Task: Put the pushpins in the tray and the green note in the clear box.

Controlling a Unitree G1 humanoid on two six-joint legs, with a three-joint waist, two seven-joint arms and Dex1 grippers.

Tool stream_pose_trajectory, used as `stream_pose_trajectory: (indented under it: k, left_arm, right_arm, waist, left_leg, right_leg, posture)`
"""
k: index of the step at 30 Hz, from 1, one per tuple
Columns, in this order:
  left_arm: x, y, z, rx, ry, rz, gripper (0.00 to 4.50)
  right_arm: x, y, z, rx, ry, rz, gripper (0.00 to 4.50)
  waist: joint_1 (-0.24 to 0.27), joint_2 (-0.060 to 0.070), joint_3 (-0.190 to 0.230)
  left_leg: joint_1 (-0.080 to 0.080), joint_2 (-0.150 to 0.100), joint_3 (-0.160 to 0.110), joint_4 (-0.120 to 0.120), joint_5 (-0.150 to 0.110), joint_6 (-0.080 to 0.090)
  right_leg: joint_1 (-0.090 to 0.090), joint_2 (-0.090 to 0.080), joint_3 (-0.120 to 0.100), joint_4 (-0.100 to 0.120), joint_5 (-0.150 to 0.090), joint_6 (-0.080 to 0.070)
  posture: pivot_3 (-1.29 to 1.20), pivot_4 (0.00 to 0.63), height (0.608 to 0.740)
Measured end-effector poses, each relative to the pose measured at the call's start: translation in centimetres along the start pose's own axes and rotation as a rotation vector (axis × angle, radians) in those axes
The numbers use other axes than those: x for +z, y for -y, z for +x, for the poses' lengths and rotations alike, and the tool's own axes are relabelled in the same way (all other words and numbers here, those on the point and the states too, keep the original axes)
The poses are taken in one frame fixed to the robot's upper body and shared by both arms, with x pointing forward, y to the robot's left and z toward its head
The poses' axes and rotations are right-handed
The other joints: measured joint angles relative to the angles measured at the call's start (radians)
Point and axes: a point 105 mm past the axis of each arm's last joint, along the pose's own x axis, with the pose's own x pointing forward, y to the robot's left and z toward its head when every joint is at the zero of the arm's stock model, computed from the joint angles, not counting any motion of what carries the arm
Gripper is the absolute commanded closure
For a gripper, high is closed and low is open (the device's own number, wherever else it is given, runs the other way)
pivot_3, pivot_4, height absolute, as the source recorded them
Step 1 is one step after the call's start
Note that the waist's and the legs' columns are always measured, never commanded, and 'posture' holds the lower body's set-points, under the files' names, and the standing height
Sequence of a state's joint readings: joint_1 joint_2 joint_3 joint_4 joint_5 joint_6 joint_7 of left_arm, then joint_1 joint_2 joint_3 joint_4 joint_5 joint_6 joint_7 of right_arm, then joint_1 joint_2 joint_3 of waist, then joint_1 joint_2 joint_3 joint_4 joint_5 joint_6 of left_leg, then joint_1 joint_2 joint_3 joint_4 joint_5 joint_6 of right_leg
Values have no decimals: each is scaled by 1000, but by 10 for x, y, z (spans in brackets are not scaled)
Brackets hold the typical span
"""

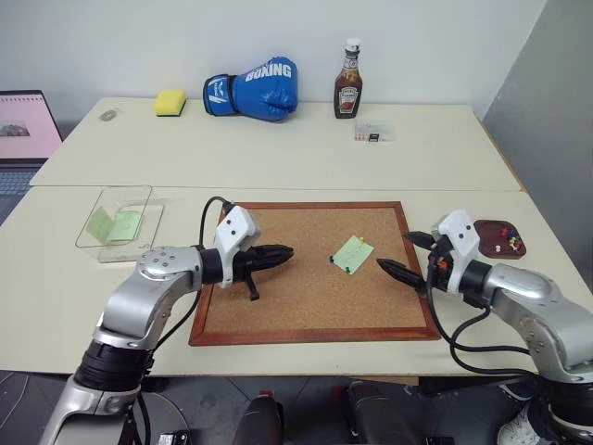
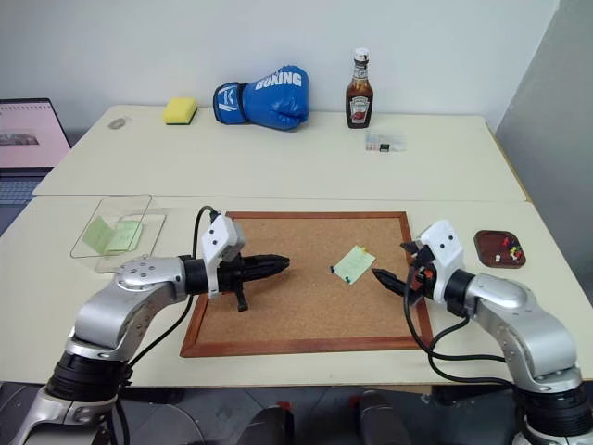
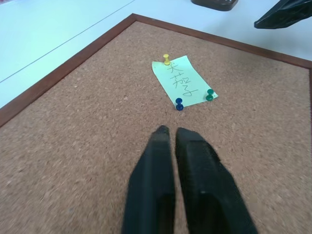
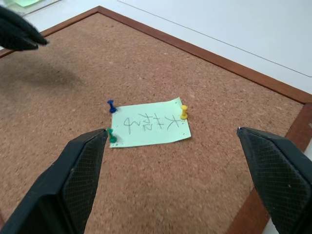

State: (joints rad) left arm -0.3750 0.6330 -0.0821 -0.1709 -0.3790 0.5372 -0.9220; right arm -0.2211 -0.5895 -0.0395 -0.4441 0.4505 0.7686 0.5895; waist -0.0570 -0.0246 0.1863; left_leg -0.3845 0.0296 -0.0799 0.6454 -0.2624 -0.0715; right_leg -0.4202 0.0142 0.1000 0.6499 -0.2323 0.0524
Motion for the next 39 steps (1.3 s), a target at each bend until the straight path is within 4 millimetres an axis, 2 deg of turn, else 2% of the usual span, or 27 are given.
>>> stream_pose_trajectory:
  k: [4, 11, 16, 27, 28, 29, 39]
  left_arm:
    - [0, -5, 5, 28, 14, 9, 4443]
    - [-13, 4, 26, 19, -8, -11, 4443]
    - [-39, 14, 38, -8, -105, -1, 4443]
    - [-39, 10, 36, 3, -131, 43, 4443]
    - [-39, 9, 36, 4, -133, 46, 4500]
    - [-39, 9, 36, 4, -134, 47, 4500]
    - [-39, 7, 35, -1, -143, 57, 4500]
  right_arm:
    - [3, 4, 11, -31, 22, -7, 0]
    - [0, 8, 40, -75, 47, 3, 0]
    - [-2, 6, 60, -84, 58, 11, 0]
    - [-17, 11, 82, -97, 35, 47, 0]
    - [-16, 10, 83, -92, 38, 47, 362]
    - [-16, 9, 84, -86, 36, 47, 437]
    - [-23, 8, 86, -56, 26, 63, 2343]
  waist:
    - [0, 0, 0]
    - [-1, 0, 0]
    - [-1, 0, 0]
    - [-2, 1, -1]
    - [-2, 1, -1]
    - [-2, 1, -1]
    - [-5, 1, -1]
  left_leg:
    - [0, 0, 0, 0, 0, 0]
    - [1, 0, 0, 0, 0, 0]
    - [1, 0, 0, 0, 0, 0]
    - [4, 0, 0, 1, 0, 0]
    - [4, 0, 0, 1, 1, 0]
    - [4, 0, 0, 1, 1, 0]
    - [4, 0, 0, 1, 1, 1]
  right_leg:
    - [0, 0, 0, 0, 0, 0]
    - [0, 0, 1, 2, 0, 0]
    - [0, 0, 1, 3, 0, 0]
    - [0, 1, 1, 9, 0, -1]
    - [0, 1, 1, 9, 0, -1]
    - [0, 1, 1, 9, 0, -1]
    - [0, 1, 1, 10, 0, -1]
  posture:
    - [0, 150, 740]
    - [0, 150, 740]
    - [0, 150, 740]
    - [0, 150, 740]
    - [0, 150, 740]
    - [0, 150, 740]
    - [0, 150, 740]
